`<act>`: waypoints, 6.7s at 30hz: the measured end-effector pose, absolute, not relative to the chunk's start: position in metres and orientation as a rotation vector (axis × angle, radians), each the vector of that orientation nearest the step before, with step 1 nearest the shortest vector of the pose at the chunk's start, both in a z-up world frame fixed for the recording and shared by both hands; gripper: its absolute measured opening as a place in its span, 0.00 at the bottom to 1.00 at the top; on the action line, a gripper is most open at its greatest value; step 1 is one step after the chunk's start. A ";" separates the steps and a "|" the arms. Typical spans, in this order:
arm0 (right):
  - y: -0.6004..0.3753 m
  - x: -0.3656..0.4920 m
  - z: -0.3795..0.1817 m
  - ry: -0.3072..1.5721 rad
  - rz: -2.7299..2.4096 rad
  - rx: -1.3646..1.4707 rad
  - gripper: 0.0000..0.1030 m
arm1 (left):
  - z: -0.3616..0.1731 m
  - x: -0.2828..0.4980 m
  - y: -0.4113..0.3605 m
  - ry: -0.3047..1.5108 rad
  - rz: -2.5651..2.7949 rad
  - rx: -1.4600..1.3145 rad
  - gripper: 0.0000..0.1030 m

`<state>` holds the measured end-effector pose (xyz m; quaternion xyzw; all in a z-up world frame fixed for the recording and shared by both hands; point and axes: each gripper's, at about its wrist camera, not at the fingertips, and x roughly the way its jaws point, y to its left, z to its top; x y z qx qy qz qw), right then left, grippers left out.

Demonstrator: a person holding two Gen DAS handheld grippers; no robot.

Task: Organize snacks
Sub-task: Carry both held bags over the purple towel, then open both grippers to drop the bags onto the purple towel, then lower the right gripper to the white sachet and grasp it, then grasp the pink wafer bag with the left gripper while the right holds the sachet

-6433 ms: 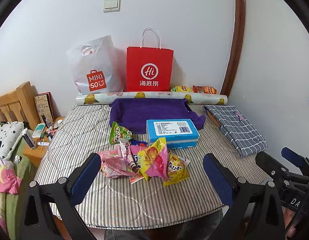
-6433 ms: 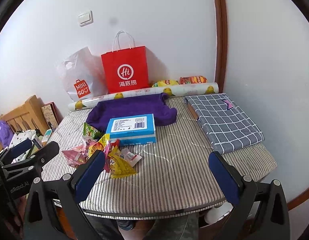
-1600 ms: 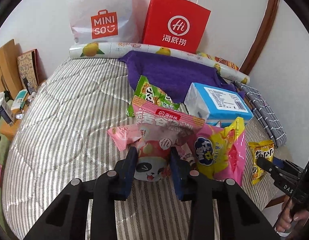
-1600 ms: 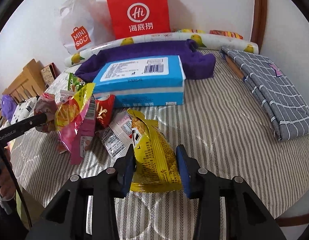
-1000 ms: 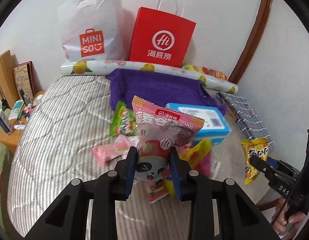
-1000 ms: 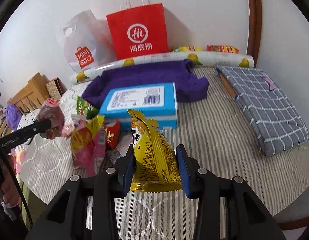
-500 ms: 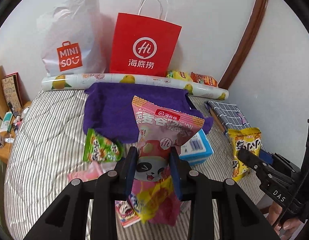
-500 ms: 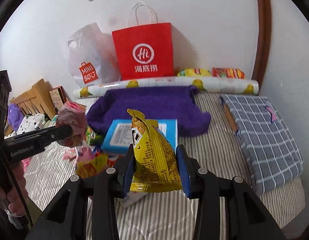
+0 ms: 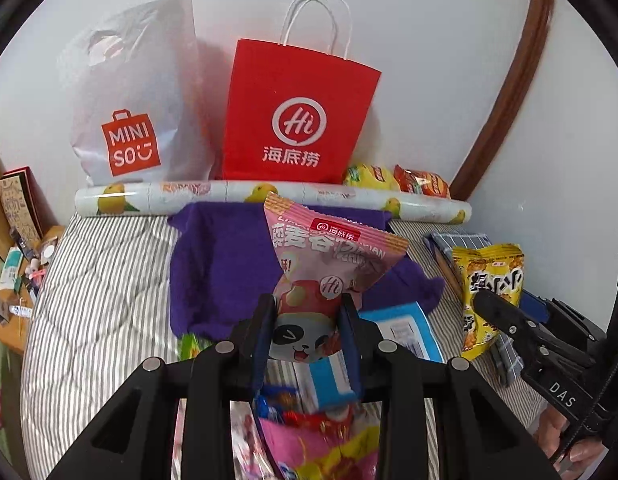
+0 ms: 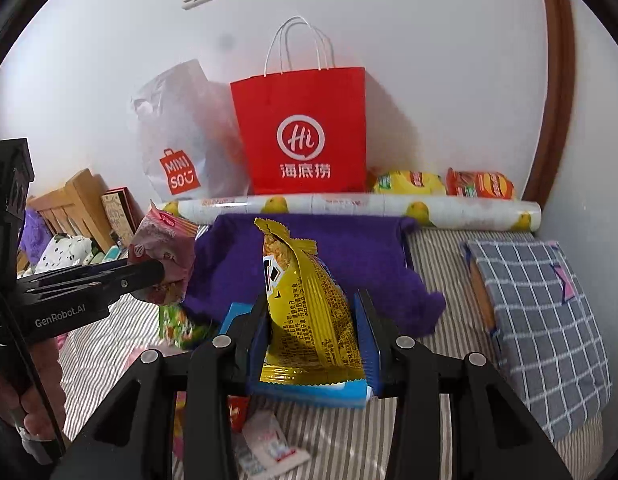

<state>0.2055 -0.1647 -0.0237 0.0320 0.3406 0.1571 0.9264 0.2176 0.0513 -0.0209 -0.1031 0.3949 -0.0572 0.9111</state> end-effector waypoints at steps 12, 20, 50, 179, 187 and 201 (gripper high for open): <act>-0.148 0.271 -0.009 0.658 0.327 0.045 0.38 | -0.030 0.280 0.076 0.830 -0.095 -0.226 0.29; -0.128 0.318 -0.013 0.675 0.330 0.014 0.38 | -0.040 0.315 0.095 0.849 -0.077 -0.243 0.29; -0.156 0.412 -0.130 0.930 0.349 0.093 0.38 | -0.135 0.407 0.098 1.078 -0.060 -0.267 0.29; -0.183 0.166 -0.174 0.897 0.255 0.009 0.69 | -0.153 0.153 0.130 1.048 -0.009 -0.285 0.65; -0.183 0.166 -0.175 0.902 0.260 0.011 0.69 | -0.154 0.178 0.119 1.016 -0.030 -0.171 0.65; -0.185 0.167 -0.176 0.905 0.271 0.028 0.70 | -0.142 0.164 0.125 0.972 -0.101 -0.242 0.45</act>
